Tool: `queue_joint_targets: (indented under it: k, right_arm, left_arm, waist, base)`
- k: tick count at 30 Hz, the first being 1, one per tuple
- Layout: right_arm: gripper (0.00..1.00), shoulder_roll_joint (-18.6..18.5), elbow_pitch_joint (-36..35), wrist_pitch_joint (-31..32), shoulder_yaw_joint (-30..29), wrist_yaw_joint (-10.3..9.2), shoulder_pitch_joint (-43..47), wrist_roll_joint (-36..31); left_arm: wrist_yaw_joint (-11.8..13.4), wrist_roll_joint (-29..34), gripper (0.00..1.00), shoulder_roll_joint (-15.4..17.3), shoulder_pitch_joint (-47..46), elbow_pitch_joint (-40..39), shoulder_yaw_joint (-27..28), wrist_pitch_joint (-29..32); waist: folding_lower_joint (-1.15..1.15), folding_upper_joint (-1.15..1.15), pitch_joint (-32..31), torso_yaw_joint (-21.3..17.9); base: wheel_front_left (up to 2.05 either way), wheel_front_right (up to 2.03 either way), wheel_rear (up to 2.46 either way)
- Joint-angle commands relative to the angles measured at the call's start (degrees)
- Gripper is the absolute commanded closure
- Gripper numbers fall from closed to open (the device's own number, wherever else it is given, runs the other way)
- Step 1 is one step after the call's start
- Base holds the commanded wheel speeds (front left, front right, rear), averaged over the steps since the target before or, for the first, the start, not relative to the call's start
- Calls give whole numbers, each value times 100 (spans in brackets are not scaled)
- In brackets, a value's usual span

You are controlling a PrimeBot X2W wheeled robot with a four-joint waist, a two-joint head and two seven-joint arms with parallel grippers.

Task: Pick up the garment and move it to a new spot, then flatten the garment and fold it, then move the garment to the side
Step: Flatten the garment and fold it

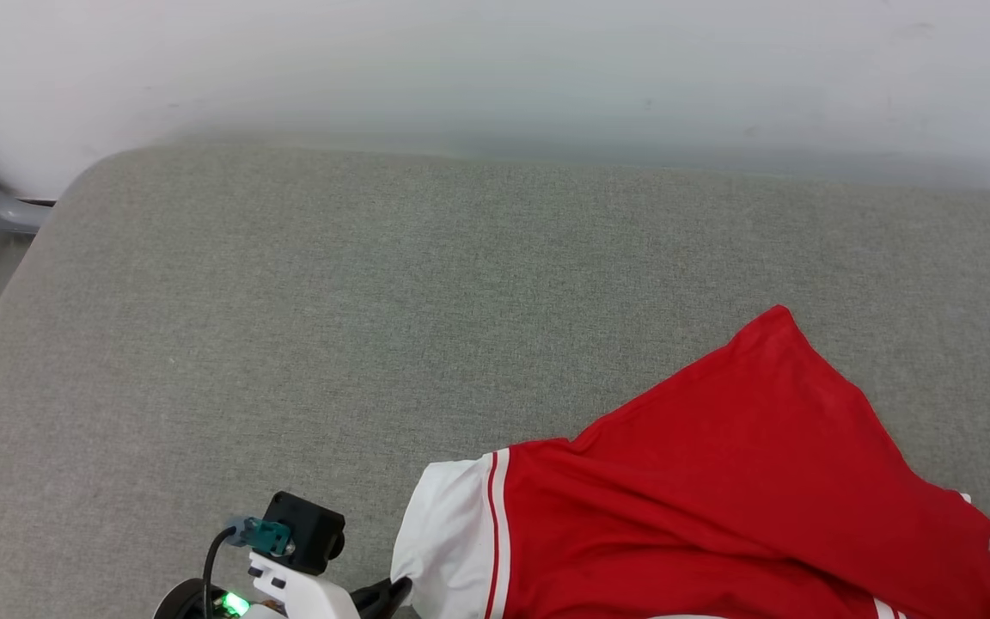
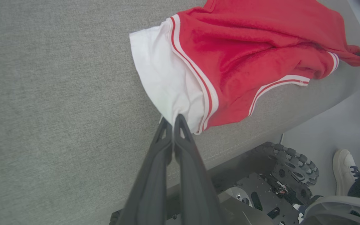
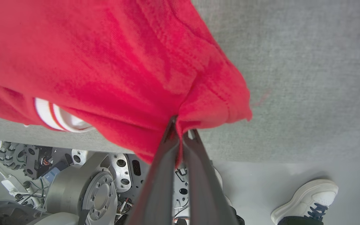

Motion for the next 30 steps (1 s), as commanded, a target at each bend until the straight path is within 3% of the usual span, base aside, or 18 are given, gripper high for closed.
queue_joint_targets:
  k: [1, 5, 13, 18, 22, 30]
  right_arm:
    - [0, -84, -48, -91, 49, -4, 13, 53]
    - [0, -233, -227, -154, 134, -4, -121, 171]
    - [0, -620, -1239, 100, 579, -4, -832, 471]
    - [0, -622, -1541, 357, 856, -4, -1461, 458]
    - [0, -647, -1433, 589, 1109, -4, -2161, 277]
    - [0, -727, -467, 654, 1488, -4, -3165, -189]
  left_arm:
    - [32, 22, 100, 3, 17, -25, -9, 9]
    - [52, 34, 100, -6, 25, -48, -19, -6]
    - [40, 151, 100, -15, -130, -241, -62, 0]
    - [-4, 239, 100, -68, -248, -336, -115, 1]
    - [-65, 323, 100, -160, -387, -386, -199, 0]
    - [-197, 466, 100, -358, -672, -312, -333, -67]
  waist:
    - [0, 0, 0, 5]
    - [0, 0, 10, 15]
    - [0, 0, 259, 176]
    - [0, 0, 520, 381]
    - [0, 0, 847, 652]
    - [0, 0, 1386, 1145]
  base:
    - [0, 0, 0]
    - [0, 0, 0]
    - [0, 0, 0]
    - [0, 0, 0]
    - [0, 0, 0]
    - [0, 0, 0]
